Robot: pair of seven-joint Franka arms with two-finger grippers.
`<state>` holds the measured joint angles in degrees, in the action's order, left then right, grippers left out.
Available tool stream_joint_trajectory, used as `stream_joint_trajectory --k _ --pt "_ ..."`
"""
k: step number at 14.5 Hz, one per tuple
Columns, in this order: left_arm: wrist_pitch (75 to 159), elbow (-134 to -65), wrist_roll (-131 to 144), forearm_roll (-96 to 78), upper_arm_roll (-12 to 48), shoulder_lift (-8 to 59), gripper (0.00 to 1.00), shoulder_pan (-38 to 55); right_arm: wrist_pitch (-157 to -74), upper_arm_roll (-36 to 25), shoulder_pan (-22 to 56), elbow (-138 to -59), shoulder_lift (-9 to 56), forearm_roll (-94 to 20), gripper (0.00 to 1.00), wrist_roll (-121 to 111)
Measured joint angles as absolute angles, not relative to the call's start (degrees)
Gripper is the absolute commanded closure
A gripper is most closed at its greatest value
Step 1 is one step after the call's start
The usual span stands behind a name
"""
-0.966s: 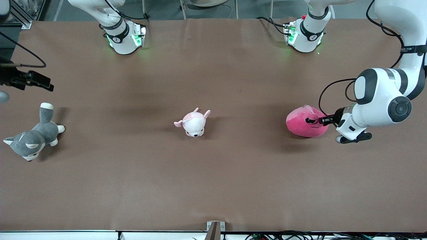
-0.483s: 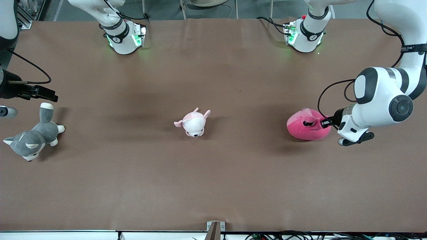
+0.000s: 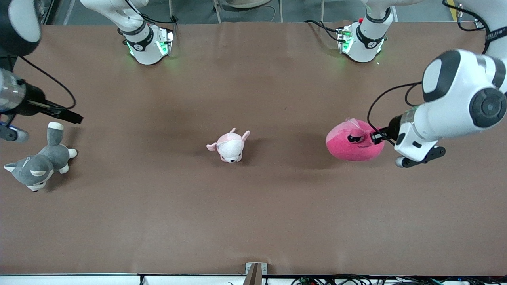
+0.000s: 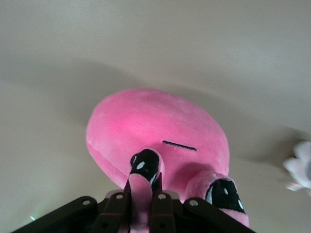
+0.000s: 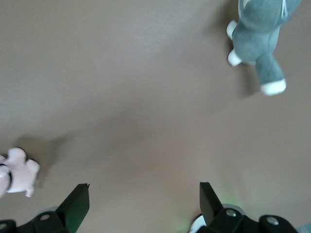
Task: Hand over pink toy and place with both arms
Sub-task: 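Lift the pink plush with the left gripper while the right gripper approaches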
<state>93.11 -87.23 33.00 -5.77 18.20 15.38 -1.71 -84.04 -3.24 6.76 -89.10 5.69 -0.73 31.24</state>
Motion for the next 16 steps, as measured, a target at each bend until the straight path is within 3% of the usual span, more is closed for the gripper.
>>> stream_joint_trajectory --k 6,10,16 --pt "91.2 -78.7 48.0 -8.0 30.4 15.0 0.85 -1.2 -84.9 -2.8 16.0 -88.9 5.6 -14.9 0.00 62.7" --pt "96.1 -76.6 55.4 -8.0 38.4 15.1 0.85 -0.7 -88.3 -2.8 20.0 -88.8 5.6 -22.3 0.00 74.8" --pt "107.8 -76.6 60.9 -8.0 40.1 17.0 0.85 6.7 -96.3 -2.7 30.2 -88.6 5.5 -24.0 0.00 91.3"
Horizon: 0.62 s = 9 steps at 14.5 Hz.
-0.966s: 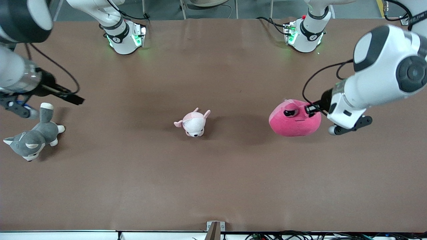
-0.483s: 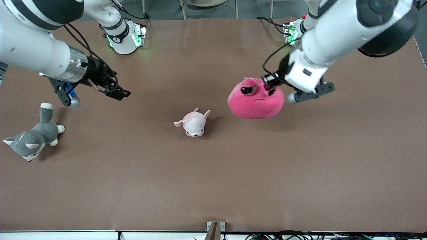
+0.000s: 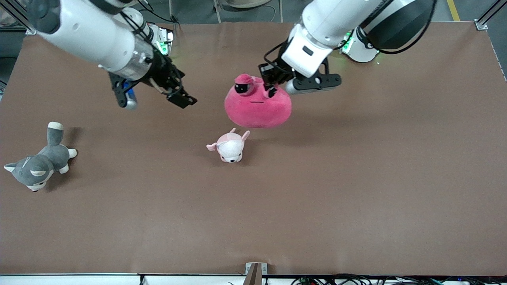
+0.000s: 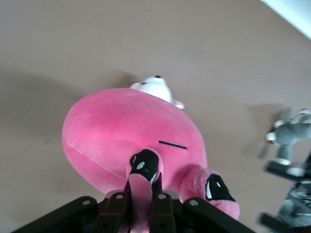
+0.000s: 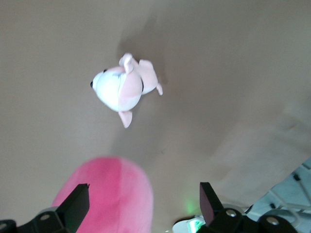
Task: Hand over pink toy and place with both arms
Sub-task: 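Lift the pink plush with the left gripper while the right gripper approaches, then grasp the pink plush with the right gripper beside the left gripper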
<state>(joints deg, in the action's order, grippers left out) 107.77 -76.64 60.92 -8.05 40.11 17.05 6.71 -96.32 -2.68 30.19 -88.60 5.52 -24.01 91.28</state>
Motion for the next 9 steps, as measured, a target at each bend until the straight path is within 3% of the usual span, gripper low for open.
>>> stream_joint_trajectory --k 3,9 --pt "114.0 -76.6 61.8 -8.0 40.1 18.4 0.85 8.1 -98.8 -2.7 33.4 -88.4 5.5 -24.0 0.01 96.2" --pt "115.7 -76.6 61.8 -6.2 40.1 20.4 0.85 9.2 -103.1 -2.8 35.1 -88.2 5.5 -24.0 0.01 100.0"
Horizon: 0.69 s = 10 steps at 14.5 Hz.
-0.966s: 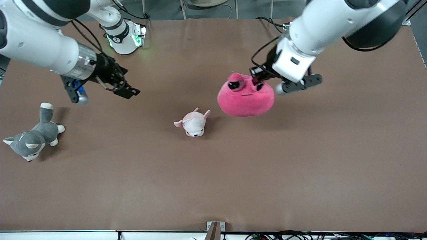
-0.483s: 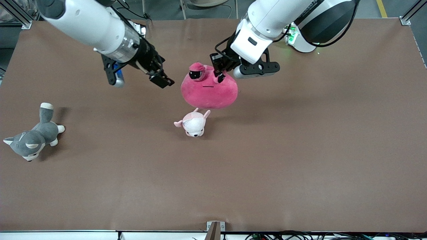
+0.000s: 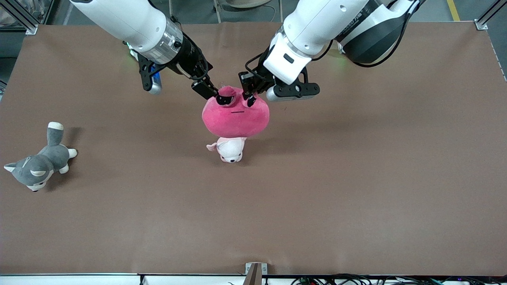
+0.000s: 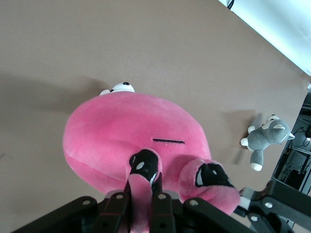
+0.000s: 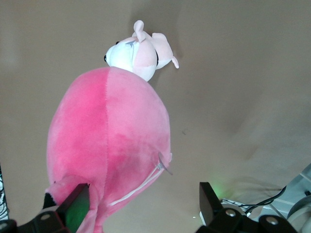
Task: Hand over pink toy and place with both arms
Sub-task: 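Grasp the pink plush with the right gripper beside the left gripper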
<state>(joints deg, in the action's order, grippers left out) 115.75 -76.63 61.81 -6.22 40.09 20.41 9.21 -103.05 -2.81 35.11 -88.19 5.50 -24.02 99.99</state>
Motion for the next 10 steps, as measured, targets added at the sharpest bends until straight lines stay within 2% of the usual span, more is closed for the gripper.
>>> stream_joint_trajectory --k 10 --pt "115.8 -76.6 61.8 -6.1 40.1 20.4 0.85 9.5 -108.7 -3.3 35.1 -86.0 5.5 -24.0 0.02 102.8"
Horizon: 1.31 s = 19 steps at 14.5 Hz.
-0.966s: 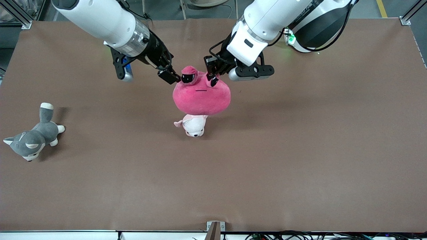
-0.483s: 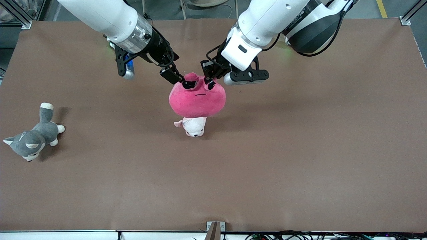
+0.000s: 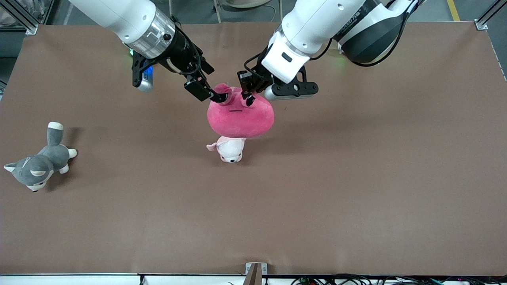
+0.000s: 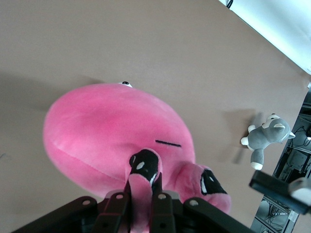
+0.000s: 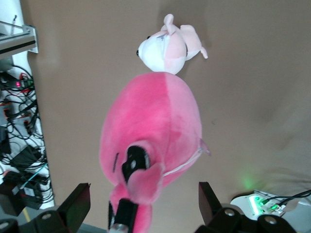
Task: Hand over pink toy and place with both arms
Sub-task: 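Grasp the pink plush with the right gripper beside the left gripper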
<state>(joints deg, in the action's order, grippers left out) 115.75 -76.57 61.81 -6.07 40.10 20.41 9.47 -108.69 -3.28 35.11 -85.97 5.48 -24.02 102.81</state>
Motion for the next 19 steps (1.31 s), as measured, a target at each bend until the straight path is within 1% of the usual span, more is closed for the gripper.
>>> stream_joint_trajectory --k 5,6,7,8,9,10,11,12,13,14,18,19 --pt "115.8 -76.6 61.8 -6.1 40.1 20.4 0.85 9.5 -109.3 -3.3 35.2 -86.1 5.9 -24.0 0.02 102.8" --pt "115.8 -76.6 61.8 -6.1 40.1 20.4 0.85 9.5 -109.3 -3.3 35.2 -86.2 6.4 -24.0 0.06 102.8" --pt "115.8 -76.6 61.8 -6.1 40.1 20.4 0.85 9.5 -109.6 -3.2 35.3 -86.2 7.0 -24.0 0.13 102.8" --pt "115.8 -76.6 61.8 -6.1 40.1 20.4 0.85 9.5 -110.3 -3.2 35.5 -86.2 7.6 -24.0 0.23 102.8" --pt "115.8 -76.6 61.8 -6.1 40.1 20.4 0.85 9.5 -110.9 -3.2 35.7 -86.2 8.1 -24.0 0.37 102.8" --pt "115.8 -76.6 61.8 -6.1 40.1 20.4 0.85 9.5 -111.2 -3.2 35.9 -86.2 8.4 -24.0 0.54 102.8" --pt "115.8 -76.6 61.8 -6.1 40.1 20.4 0.85 9.5 -111.4 -3.2 36.0 -86.2 8.5 -24.0 0.69 102.8" --pt "115.8 -76.6 61.8 -6.1 40.1 20.4 0.85 9.5 -111.4 -3.2 36.1 -86.2 8.6 -24.0 0.81 102.8" --pt "115.8 -76.6 61.8 -6.1 40.1 20.4 0.85 9.5 -111.4 -3.2 36.1 -86.2 8.5 -24.0 0.91 102.8" --pt "115.8 -76.6 61.8 -6.1 40.1 20.4 0.85 9.5 -111.4 -3.2 36.1 -86.2 8.6 -24.0 0.96 102.8" --pt "115.8 -76.6 61.8 -6.0 40.1 20.4 0.85 9.5 -111.3 -3.2 36.1 -86.2 8.6 -24.0 0.99 102.8" --pt "115.8 -76.6 61.8 -6.0 40.1 20.4 0.83 9.5 -111.3 -3.2 36.1 -86.2 8.6 -24.0 0.99 102.8"
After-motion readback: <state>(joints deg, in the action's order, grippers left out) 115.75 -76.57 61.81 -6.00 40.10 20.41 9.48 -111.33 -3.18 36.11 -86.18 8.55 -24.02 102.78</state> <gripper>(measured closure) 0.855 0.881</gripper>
